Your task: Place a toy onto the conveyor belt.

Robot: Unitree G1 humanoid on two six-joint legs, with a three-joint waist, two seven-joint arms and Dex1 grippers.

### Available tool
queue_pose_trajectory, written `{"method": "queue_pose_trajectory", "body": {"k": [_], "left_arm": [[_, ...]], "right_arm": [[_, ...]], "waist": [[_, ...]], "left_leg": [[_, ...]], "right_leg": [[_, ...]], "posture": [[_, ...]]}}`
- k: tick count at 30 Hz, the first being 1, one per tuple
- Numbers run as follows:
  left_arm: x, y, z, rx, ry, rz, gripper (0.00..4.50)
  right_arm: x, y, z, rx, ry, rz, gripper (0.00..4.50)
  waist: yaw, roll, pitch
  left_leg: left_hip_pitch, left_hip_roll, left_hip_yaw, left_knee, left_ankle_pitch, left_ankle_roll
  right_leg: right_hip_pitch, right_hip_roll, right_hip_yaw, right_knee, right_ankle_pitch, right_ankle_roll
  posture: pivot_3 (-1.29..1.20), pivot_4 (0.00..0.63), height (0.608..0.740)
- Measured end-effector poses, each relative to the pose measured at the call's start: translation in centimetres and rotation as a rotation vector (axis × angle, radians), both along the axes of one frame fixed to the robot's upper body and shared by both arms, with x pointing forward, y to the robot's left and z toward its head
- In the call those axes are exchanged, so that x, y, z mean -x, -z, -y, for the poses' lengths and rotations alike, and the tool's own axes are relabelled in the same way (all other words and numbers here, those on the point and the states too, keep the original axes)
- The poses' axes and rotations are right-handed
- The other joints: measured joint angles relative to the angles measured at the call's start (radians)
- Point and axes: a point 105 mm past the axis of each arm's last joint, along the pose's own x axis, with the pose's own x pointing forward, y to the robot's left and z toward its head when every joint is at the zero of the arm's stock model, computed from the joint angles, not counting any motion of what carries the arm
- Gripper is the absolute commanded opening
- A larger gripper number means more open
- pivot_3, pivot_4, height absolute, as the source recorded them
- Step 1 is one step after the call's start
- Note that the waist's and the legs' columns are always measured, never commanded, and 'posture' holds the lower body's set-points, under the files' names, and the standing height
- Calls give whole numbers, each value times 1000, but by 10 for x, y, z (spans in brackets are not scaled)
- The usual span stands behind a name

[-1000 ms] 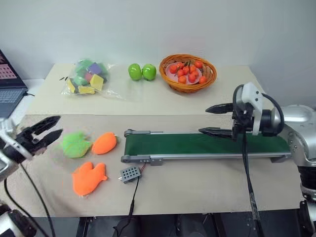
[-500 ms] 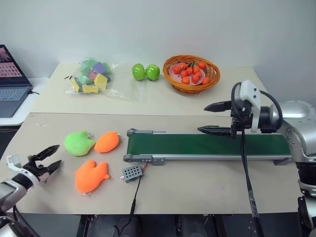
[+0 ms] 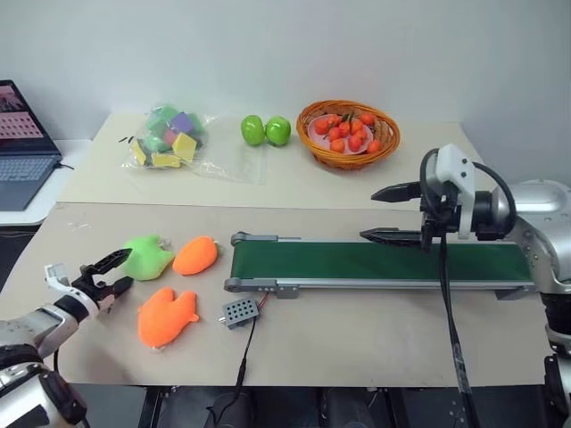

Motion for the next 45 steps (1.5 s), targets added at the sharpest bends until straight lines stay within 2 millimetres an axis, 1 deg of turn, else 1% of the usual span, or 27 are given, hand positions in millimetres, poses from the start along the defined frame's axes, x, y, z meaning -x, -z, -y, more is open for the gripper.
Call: {"method": "queue_pose_trajectory", "body": {"k": [1, 3, 5, 6, 7, 10, 11, 12, 14, 16, 19, 22, 23, 24, 25, 26, 27, 28, 29, 31, 32, 34, 36, 38, 39, 42, 45], "left_arm": [[-1, 0, 2, 0, 11, 3, 4432], [-1, 0, 3, -2, 13, 6, 3912], [-1, 4, 3, -4, 9, -4, 3320], [-1, 6, 5, 1, 10, -7, 3091], [-1, 8, 6, 7, 12, -6, 2550], [-1, 7, 5, 8, 10, -2, 1570], [-1, 7, 5, 8, 9, -1, 1209], [-1, 7, 4, 4, 5, 2, 752], [-3, 6, -1, -34, -24, 16, 80], [-7, 0, -6, -79, -48, 51, 80], [-19, -23, -7, -150, -54, 152, 80], [-40, -71, -3, -281, -72, 336, 80], [-47, -94, 3, -342, -72, 421, 80], [-53, -109, 10, -414, -57, 471, 80], [-58, -130, 21, -559, -35, 534, 80], [-65, -151, 40, -746, 8, 606, 80], [-68, -161, 51, -825, 28, 645, 80], [-71, -173, 66, -934, 64, 697, 80], [-72, -178, 80, -1008, 102, 734, 80], [-73, -180, 113, -1160, 224, 816, 80], [-72, -181, 123, -1206, 262, 847, 80], [-69, -183, 145, -1417, 350, 936, 80], [-63, -186, 163, -1712, 420, 1078, 80], [-54, -184, 184, -1875, 471, 1231, 80], [-48, -179, 195, -1934, 513, 1303, 80], [-40, -166, 213, -2060, 596, 1449, 80], [-29, -158, 224, -2195, 638, 1630, 80]], "right_arm": [[1, 0, 1, 3, 2, 3, 4500], [2, -1, 1, 8, 4, 5, 4500], [2, 0, 2, 9, 8, 1, 4500], [2, 0, 2, 9, 10, -2, 4500], [2, 0, 2, 9, 12, -5, 4500], [3, 1, 2, 7, 12, -6, 4500], [3, 1, 2, 7, 13, -7, 4500], [3, 1, 2, 6, 13, -6, 4500], [3, 1, 2, 6, 15, -6, 4500], [2, 1, 2, 6, 15, -6, 4500], [2, 1, 2, 6, 15, -6, 4500], [1, 0, 0, -1, 10, -7, 4500], [1, 0, 0, -2, 9, -5, 4500], [1, 0, 0, -2, 10, -5, 4500], [1, 0, -1, -2, 9, -6, 4500], [0, -1, -2, -6, 3, -3, 4500], [0, -1, -3, -7, 1, -3, 4500], [0, -1, -4, -7, -2, -3, 4500], [0, 0, -4, -6, -2, -5, 4500], [-1, 1, -4, -6, 3, -8, 4500], [-1, 1, -4, -7, 3, -8, 4500], [-1, 2, -4, -8, 4, -10, 4500], [-1, 3, -3, -8, 7, -13, 4500], [-1, 4, -3, -9, 11, -15, 4500], [-1, 5, -3, -9, 14, -16, 4500], [-2, 5, -3, -12, 18, -14, 4500], [-2, 5, -2, -12, 21, -14, 4500]], "waist": [[0, 0, 0], [-1, 0, 0], [-1, 0, 0], [-1, 0, 0], [-2, 0, 0], [-2, 0, 0], [-2, 0, 0], [-2, 0, 0], [-1, 0, 0], [-1, 0, 0], [2, 0, 0], [5, -1, 0], [5, -1, 0], [6, -1, 0], [7, -1, 0], [7, -1, 0], [7, -1, 0], [6, -1, 0], [5, -1, 0], [-2, -1, 0], [-4, -1, 0], [-6, -1, 0], [-6, -1, 0], [-1, -1, 0], [1, -1, 0], [3, -1, 0], [2, -1, 0]], "left_leg": [[0, 0, 0, 0, 0, 0], [0, 0, 0, 0, 0, 0], [0, 0, 0, 0, 0, 0], [0, 0, 0, 0, 0, 0], [0, 0, 0, 1, 0, 0], [0, 0, 0, 1, 0, 0], [0, 0, 0, 1, 0, 0], [0, 0, 0, 1, 0, 0], [0, 0, 0, 1, 0, 0], [-1, 0, 0, 1, 0, 0], [-1, 0, -1, 2, 0, 0], [-3, 0, -2, 3, 0, -1], [-3, 0, -2, 4, 0, -1], [-3, 0, -2, 4, 0, -1], [-4, 0, -2, 4, 1, -1], [-4, -1, -2, 4, 1, -2], [-3, -1, -2, 4, 1, -2], [-3, -1, -1, 3, 1, -2], [-3, -1, -1, 3, 1, -2], [-4, -1, 0, 3, 0, -1], [-4, -1, 0, 3, 0, 0], [-4, 0, 0, 3, 0, 0], [-3, 0, 1, 2, 0, 0], [-3, 0, 1, 3, 0, 1], [-3, 0, 1, 3, 0, 1], [-3, 0, 1, 3, -1, 1], [-3, 0, 1, 3, -1, 2]], "right_leg": [[0, 0, 0, 0, 0, 0], [0, 0, 0, 0, 0, 0], [0, 0, 0, 0, 0, 0], [0, 0, 0, 0, 0, 0], [0, 0, 0, 0, 0, 0], [0, 0, 0, 0, 0, 0], [0, 0, 0, 0, 0, 0], [0, 0, 0, 0, 0, 0], [0, 0, 0, 0, 0, 0], [-1, 0, 0, 0, 0, 0], [0, 0, 0, 0, 0, 0], [0, 0, -1, 0, 0, 0], [0, -1, -1, 0, 0, 0], [0, -1, -1, 0, 0, 0], [0, -1, -1, -1, 0, 0], [0, -1, 0, -1, 1, 0], [0, -1, 0, -1, 1, 0], [0, -1, 0, -1, 1, 0], [0, -1, 0, -1, 1, 0], [0, -1, 1, -2, 1, 0], [-1, -1, 1, -2, 1, 0], [-1, 0, 1, -2, 1, 0], [-1, 0, 2, -2, 1, 0], [-1, 0, 2, -2, 1, 0], [-1, 0, 2, -2, 1, 0], [-1, 0, 2, -2, 1, 0], [-1, 0, 2, -2, 0, 0]], "posture": [[0, 150, 738], [0, 150, 738], [0, 150, 738], [0, 150, 738], [0, 150, 738], [0, 150, 738], [0, 150, 738], [0, 150, 738], [0, 150, 738], [0, 150, 738], [0, 150, 738], [0, 150, 738], [0, 150, 738], [0, 150, 738], [0, 150, 738], [0, 150, 738], [0, 150, 738], [0, 150, 738], [0, 150, 738], [0, 150, 738], [0, 150, 738], [0, 150, 738], [0, 150, 738], [0, 150, 738], [0, 150, 738], [0, 150, 738], [0, 150, 738]]}}
